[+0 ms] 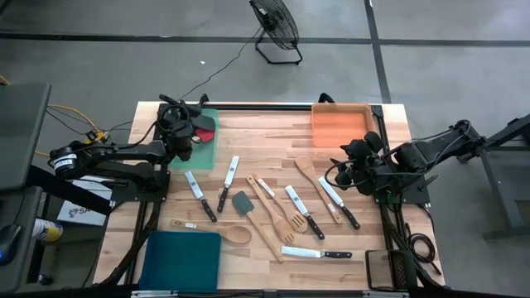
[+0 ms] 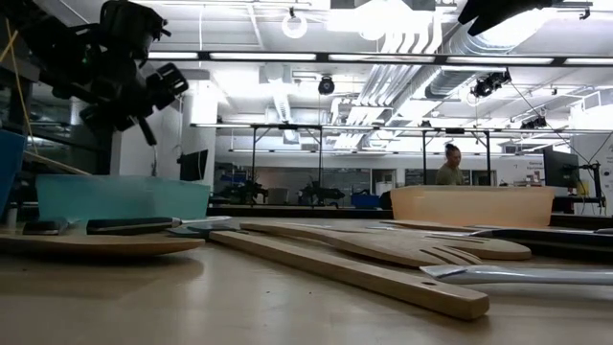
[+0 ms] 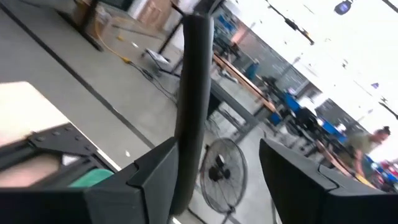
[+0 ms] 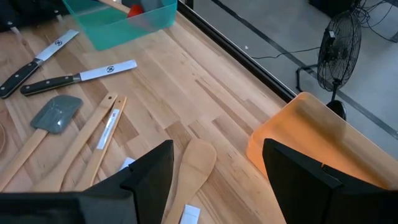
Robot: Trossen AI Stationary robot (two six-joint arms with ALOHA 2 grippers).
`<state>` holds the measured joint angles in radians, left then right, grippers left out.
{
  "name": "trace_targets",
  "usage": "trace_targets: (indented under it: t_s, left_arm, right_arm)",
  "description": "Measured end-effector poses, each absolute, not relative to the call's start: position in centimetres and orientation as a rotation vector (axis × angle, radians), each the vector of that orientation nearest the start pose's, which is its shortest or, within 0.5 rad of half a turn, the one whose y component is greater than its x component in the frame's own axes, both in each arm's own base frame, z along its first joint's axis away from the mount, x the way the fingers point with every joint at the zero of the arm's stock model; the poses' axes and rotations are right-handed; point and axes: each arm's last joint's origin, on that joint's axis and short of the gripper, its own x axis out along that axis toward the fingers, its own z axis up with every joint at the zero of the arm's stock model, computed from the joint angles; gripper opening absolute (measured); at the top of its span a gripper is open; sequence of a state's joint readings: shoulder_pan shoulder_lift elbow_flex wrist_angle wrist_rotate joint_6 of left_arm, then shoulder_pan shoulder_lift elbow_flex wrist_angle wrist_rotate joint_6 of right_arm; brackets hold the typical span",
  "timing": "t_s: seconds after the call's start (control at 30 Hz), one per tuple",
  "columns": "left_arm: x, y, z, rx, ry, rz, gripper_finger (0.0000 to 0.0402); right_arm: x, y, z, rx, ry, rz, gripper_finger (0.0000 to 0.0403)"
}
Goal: Pick & Place Kitchen Items
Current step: Put the black turner spatula into the blue green bin
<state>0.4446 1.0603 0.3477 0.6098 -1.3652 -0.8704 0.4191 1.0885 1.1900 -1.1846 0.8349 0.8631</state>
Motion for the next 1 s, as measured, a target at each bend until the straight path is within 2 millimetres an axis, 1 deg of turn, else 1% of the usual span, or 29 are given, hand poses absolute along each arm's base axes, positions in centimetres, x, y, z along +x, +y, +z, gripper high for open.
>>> trace_targets:
  t_s: [0.13,0.47,0.77,0.83,0.9,1.0]
  left_arm:
    - [16.0,10.7,21.1,-0.578,-0.661,1.677,0.022]
    - [16.5,10.7,21.2,-0.657,-0.596,1.496,0.0221]
    - [16.6,10.7,21.2,-0.665,-0.571,1.453,0.0221]
    - [16.7,10.8,21.5,-0.604,-0.525,1.442,0.0221]
    - [16.9,10.8,22.1,-0.5,-0.441,1.434,0.0221]
    - [17.6,11.0,24.1,-0.312,-0.306,1.374,0.0221]
  right_arm:
    - [17.0,5.2,34.5,0.158,0.635,-0.696,0.0239]
    - [17.0,5.3,34.5,0.171,0.647,-0.683,0.0239]
    - [17.0,5.3,34.4,0.174,0.649,-0.682,0.0239]
    - [17.0,5.3,34.4,0.174,0.65,-0.681,0.0239]
    - [17.0,5.3,34.4,0.174,0.65,-0.681,0.0239]
    - [17.0,5.3,34.4,0.174,0.65,-0.681,0.0239]
